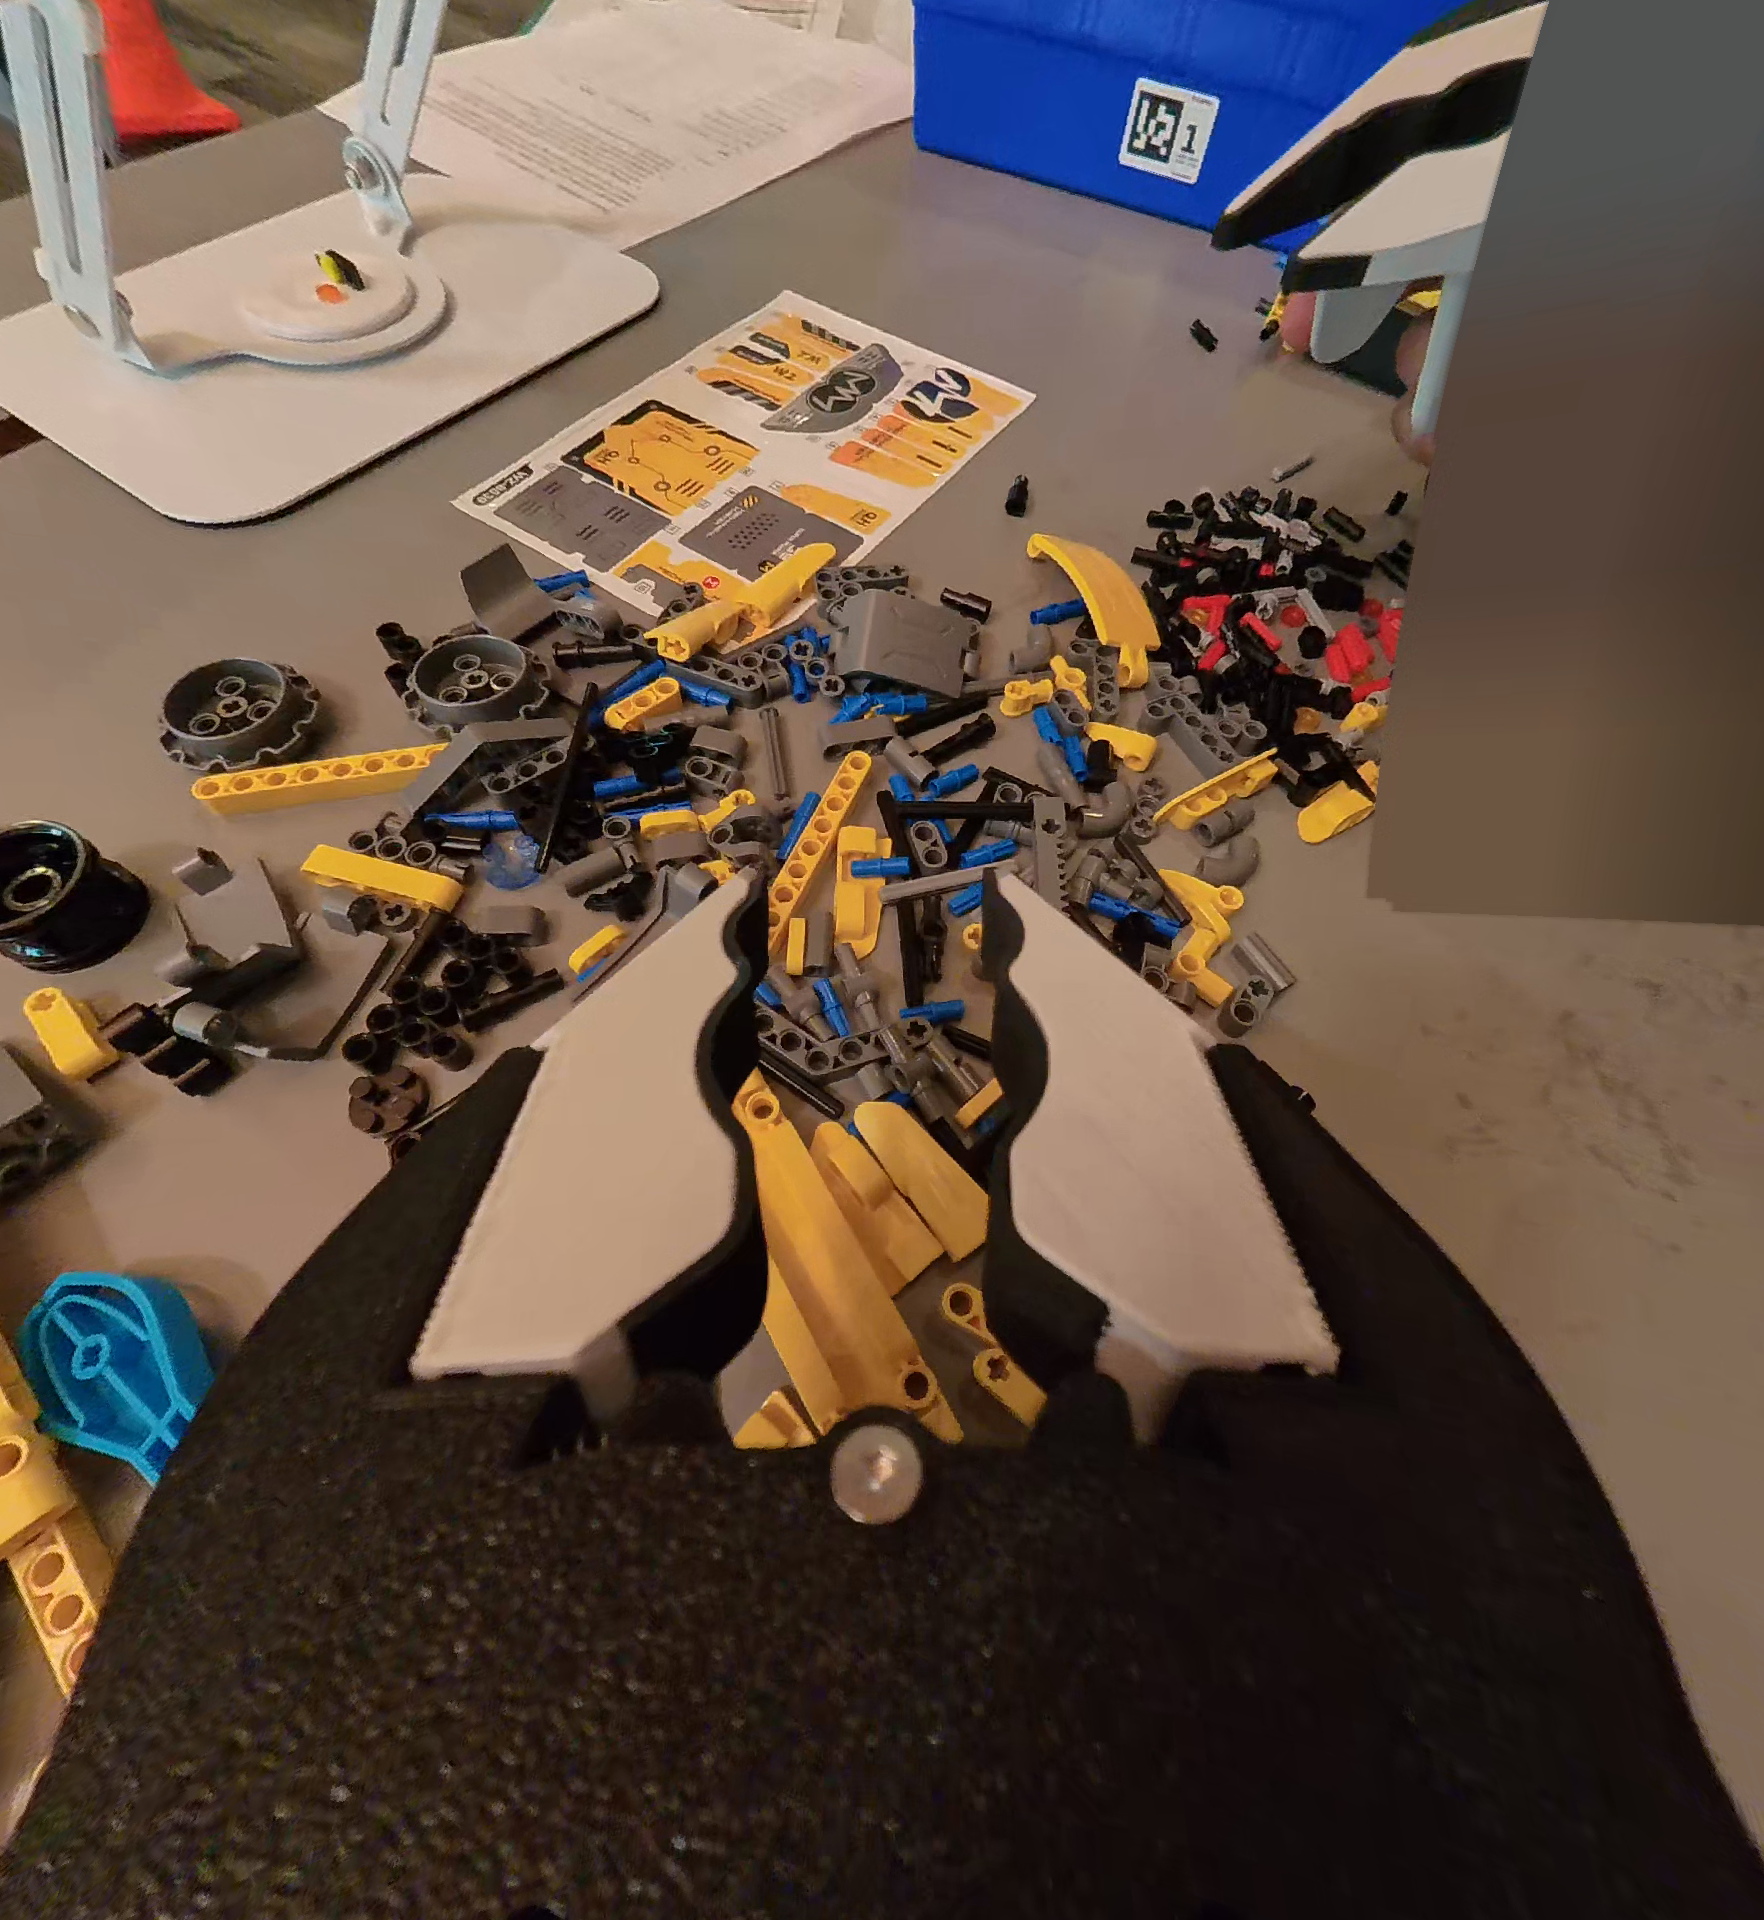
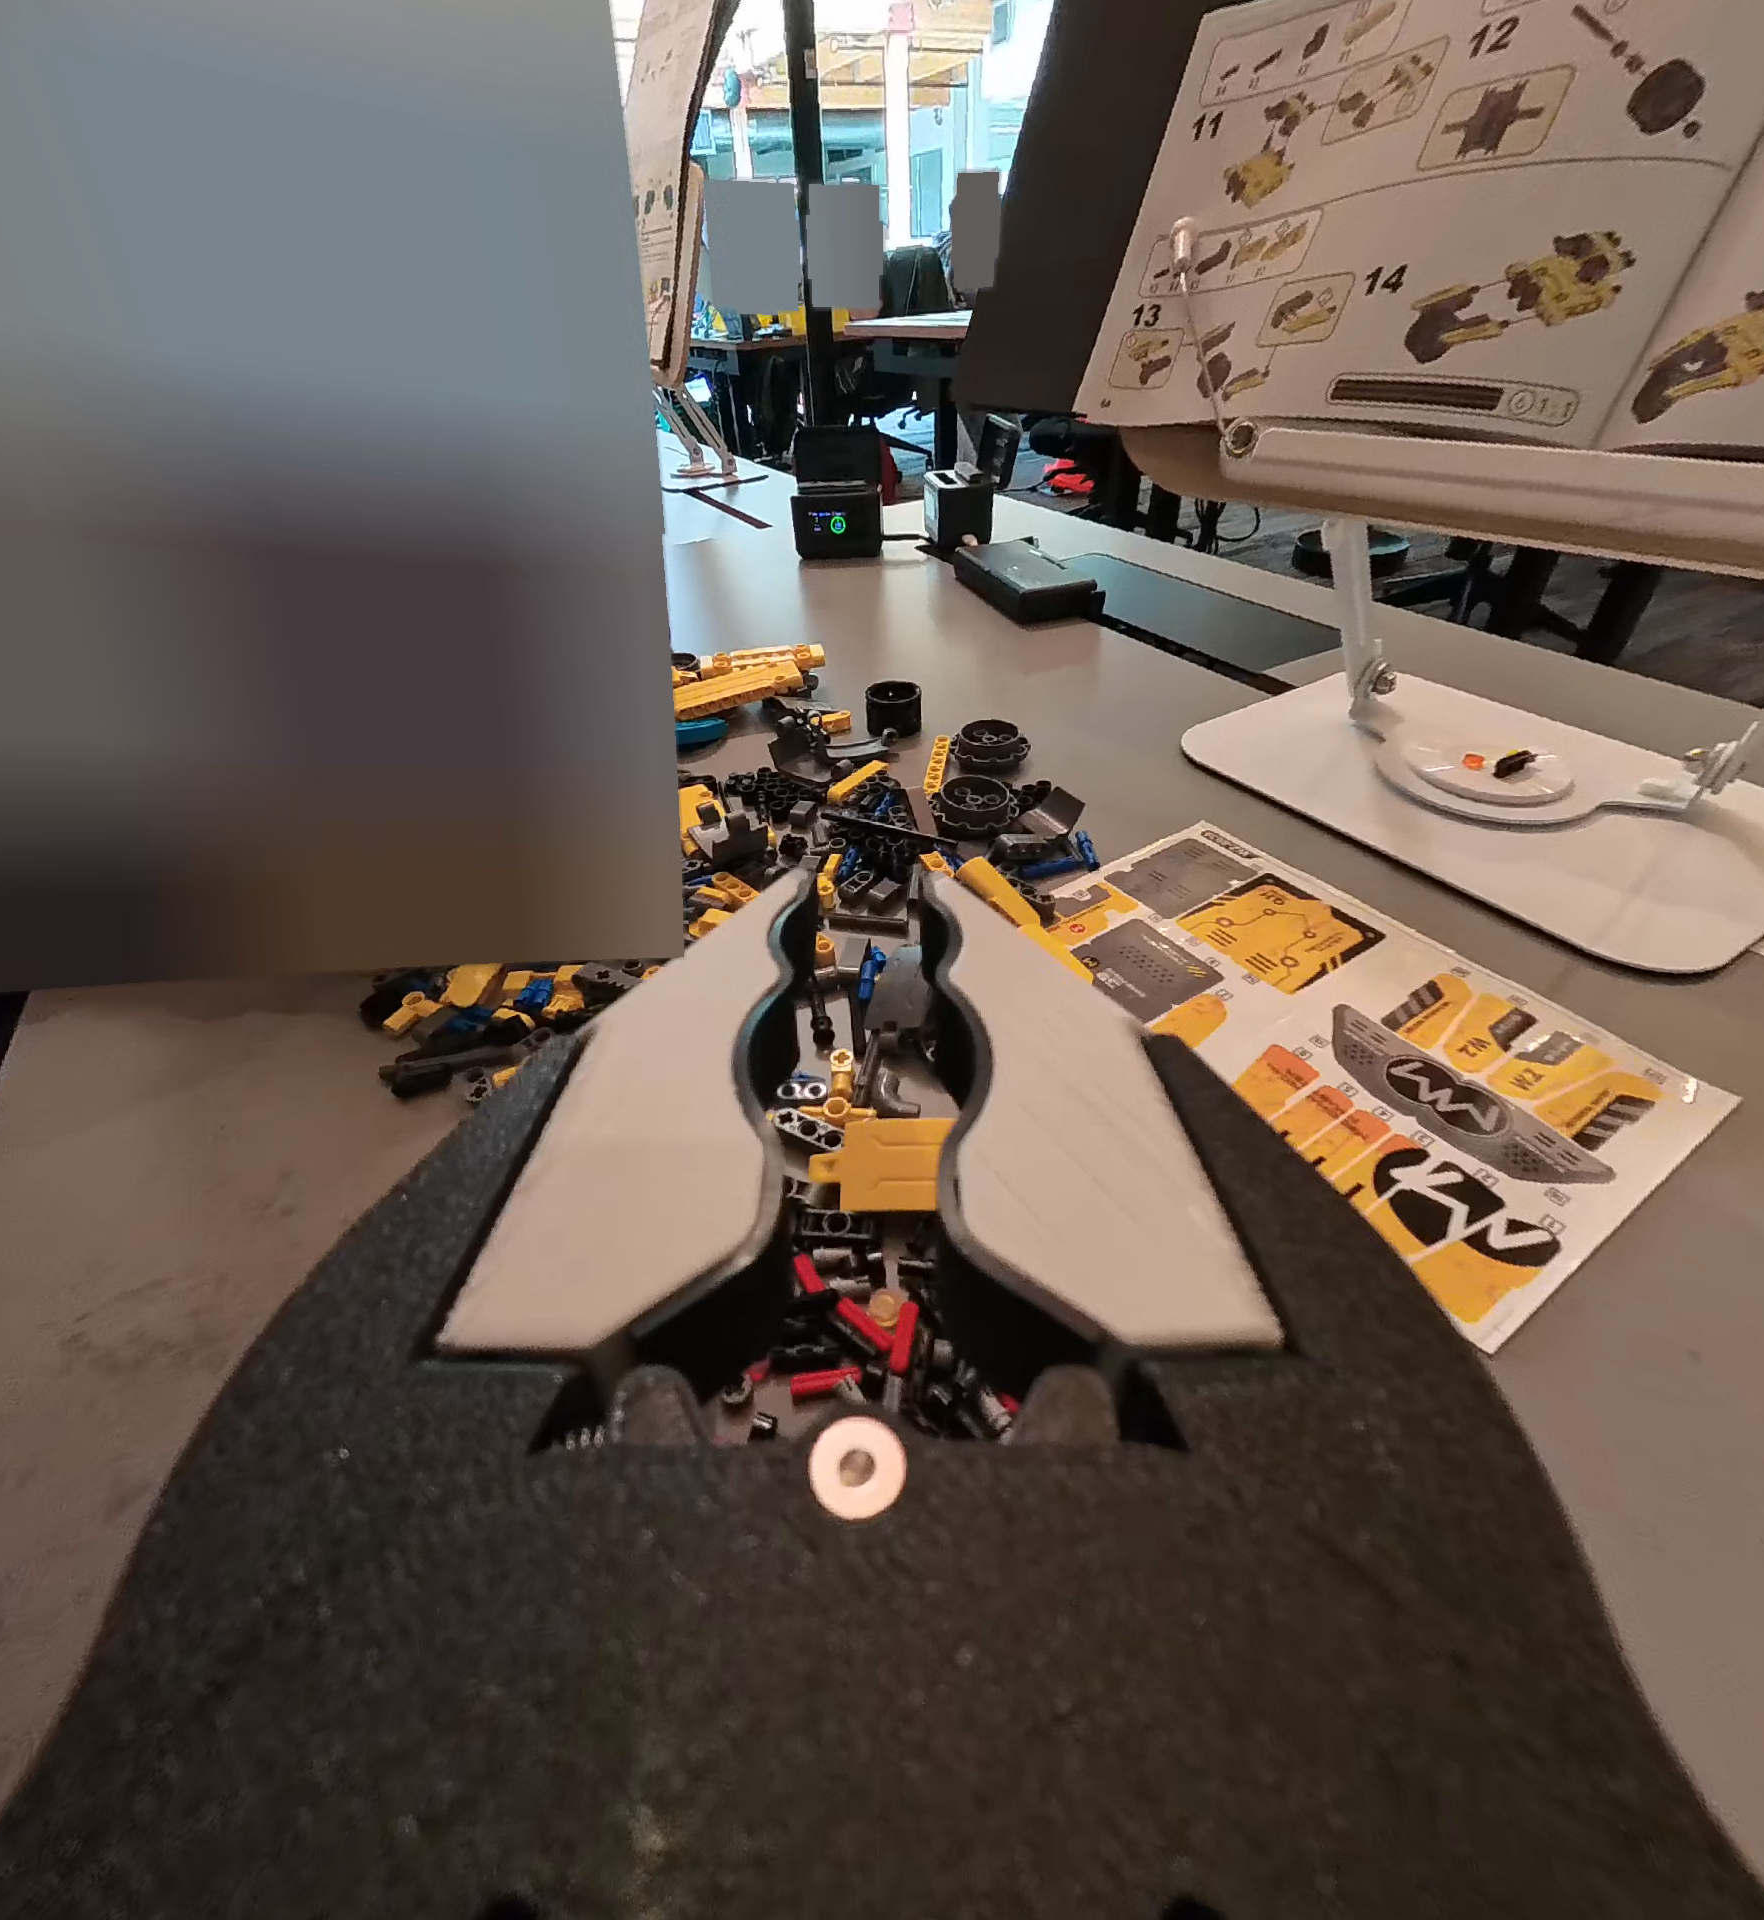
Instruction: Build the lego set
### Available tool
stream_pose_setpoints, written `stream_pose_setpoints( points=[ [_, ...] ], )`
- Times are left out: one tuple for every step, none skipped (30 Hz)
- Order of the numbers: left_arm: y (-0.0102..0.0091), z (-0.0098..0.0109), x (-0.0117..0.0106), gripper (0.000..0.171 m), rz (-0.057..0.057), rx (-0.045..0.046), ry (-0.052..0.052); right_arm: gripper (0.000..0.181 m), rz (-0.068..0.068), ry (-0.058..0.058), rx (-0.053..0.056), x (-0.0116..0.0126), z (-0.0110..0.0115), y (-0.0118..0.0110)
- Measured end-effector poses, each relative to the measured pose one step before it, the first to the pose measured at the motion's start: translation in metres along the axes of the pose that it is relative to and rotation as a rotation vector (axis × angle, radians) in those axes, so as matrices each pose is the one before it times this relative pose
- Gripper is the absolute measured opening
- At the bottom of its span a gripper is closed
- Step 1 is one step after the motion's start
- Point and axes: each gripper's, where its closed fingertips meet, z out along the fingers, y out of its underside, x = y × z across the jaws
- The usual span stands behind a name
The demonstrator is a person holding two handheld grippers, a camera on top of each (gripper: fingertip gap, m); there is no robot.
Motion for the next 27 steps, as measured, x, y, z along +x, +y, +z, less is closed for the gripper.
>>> stream_pose_setpoints(
  points=[
    [-0.00015, -0.00016, -0.00053, 0.04, 0.0003, 0.00115, -0.0033, 0.018, 0.0022, -0.0009, 0.0014, -0.00004, -0.00016, -0.00018],
    [-0.00034, -0.00017, -0.00093, 0.04, 0.0005, 0.00192, -0.0054, 0.018, 0.0019, -0.0019, 0.0002, -0.00028, 0.00009, -0.00005],
    [-0.00047, -0.00032, -0.0012, 0.04, 0.0009, 0.00291, -0.0074, 0.018, 0.0011, -0.002, -0.0007, -0.0005, 0.0002, 0.00017],
    [-0.00058, -0.00048, -0.00107, 0.04, 0.001, 0.00378, -0.0066, 0.019, -0.0004, -0.0015, -0.0013, -0.00042, 0.0002, 0.00036],
    [-0.00073, -0.00059, -0.00075, 0.04, -0.0004, 0.00458, -0.0038, 0.019, -0.0016, -0.001, -0.0017, -0.00043, 0.0003, 0.00031],
    [-0.00101, -0.00048, -0.00042, 0.04, -0.0014, 0.00559, -0.0018, 0.019, -0.0022, -0.0004, -0.0014, -0.00034, 0.00023, 0.00027],
    [-0.00063, -0.00049, -0.00024, 0.04, -0.0015, 0.00411, -0.0005, 0.019, -0.0019, 0.0, -0.0011, -0.00022, 0.00014, 0.00034],
    [-0.00021, -0.00022, -0.00024, 0.04, -0.0012, 0.00195, -0.0006, 0.019, -0.0008, 0.0001, -0.0009, -0.0001, 0.00009, 0.00021],
    [-0.00016, -0.00009, -0.00024, 0.04, -0.0003, 0.00089, -0.0013, 0.018, 0.001, -0.0001, 0.0007, 0.00002, 0.00004, 0.0],
    [0.00009, -0.00009, -0.00003, 0.04, 0.0006, -0.00033, -0.0007, 0.018, 0.0027, -0.0012, 0.0031, -0.00014, -0.00016, -0.00049],
    [0.00013, 0.0001, -0.00006, 0.04, 0.001, -0.00068, -0.0005, 0.018, 0.0041, -0.0019, 0.0047, -0.00009, -0.00032, -0.0008],
    [0.00029, 0.00021, 0.00022, 0.04, 0.0011, -0.00153, 0.0004, 0.018, 0.0042, -0.0017, 0.0044, -0.00018, -0.00033, -0.00087],
    [0.00042, 0.00036, 0.00008, 0.04, 0.0011, -0.00255, -0.0004, 0.018, 0.0031, -0.0011, 0.0031, 0.00001, -0.00032, -0.0007],
    [0.00051, 0.00025, -0.00004, 0.04, 0.0019, -0.00285, -0.001, 0.018, 0.0016, 0.0002, 0.002, 0.00022, -0.00026, -0.00046],
    [0.00043, 0.0002, -0.00031, 0.04, 0.002, -0.00292, -0.0029, 0.018, 0.0005, 0.0007, 0.001, 0.00024, -0.00008, -0.00013],
    [0.00028, 0.00021, -0.00032, 0.04, 0.0023, -0.00151, -0.0029, 0.018, 0.0001, 0.0004, -0.0005, 0.00024, -0.00008, 0.00006],
    [0.00018, 0.00009, -0.00001, 0.04, 0.0013, -0.00105, -0.0007, 0.018, 0.0001, -0.0001, -0.0012, 0.0, 0.00003, 0.00025],
    [0.00046, 0.00025, 0.00006, 0.04, 0.0001, -0.00243, 0.0002, 0.019, 0.0001, -0.0008, -0.0013, -0.00026, 0.00016, 0.00026],
    [0.00051, 0.00023, -0.00014, 0.04, 0.0006, -0.00283, -0.0017, 0.018, -0.0003, -0.0013, -0.0015, -0.00037, 0.00026, 0.00029],
    [0.00005, -0.00005, -0.00033, 0.04, 0.0021, -0.00014, -0.0035, 0.019, -0.0014, -0.0012, -0.002, -0.00041, 0.00016, 0.00036],
    [-0.00045, -0.00022, -0.00017, 0.04, 0.0019, 0.00224, -0.0021, 0.019, -0.0027, -0.0007, -0.0021, -0.00042, 0.00029, 0.00038],
    [-0.0006, -0.00033, -0.00002, 0.04, -0.0003, 0.00318, -0.0001, 0.019, -0.0032, 0.0001, -0.0018, -0.00029, 0.00021, 0.00024],
    [-0.00038, -0.00022, -0.00018, 0.04, -0.0015, 0.00259, -0.0003, 0.018, -0.0031, 0.0005, -0.0015, -0.00017, 0.00011, 0.00021],
    [-0.0003, -0.00027, -0.00044, 0.04, -0.0015, 0.00202, -0.0014, 0.018, -0.0026, 0.0003, -0.0014, -0.00014, 0.00009, 0.00019],
    [-0.00041, -0.00031, -0.00034, 0.04, -0.0013, 0.00219, -0.0006, 0.018, -0.0017, 0.0003, -0.0013, -0.00002, 0.00006, 0.00017],
    [-0.00021, -0.00014, -0.00003, 0.04, -0.0015, 0.0016, 0.0002, 0.019, -0.0007, 0.0001, -0.0009, 0.0, 0.00007, 0.00022],
    [0.00011, 0.00001, -0.00007, 0.04, -0.0011, -0.00008, 0.0004, 0.019, 0.0003, -0.0001, -0.0003, 0.00007, -0.00004, 0.00004]
  ],
)
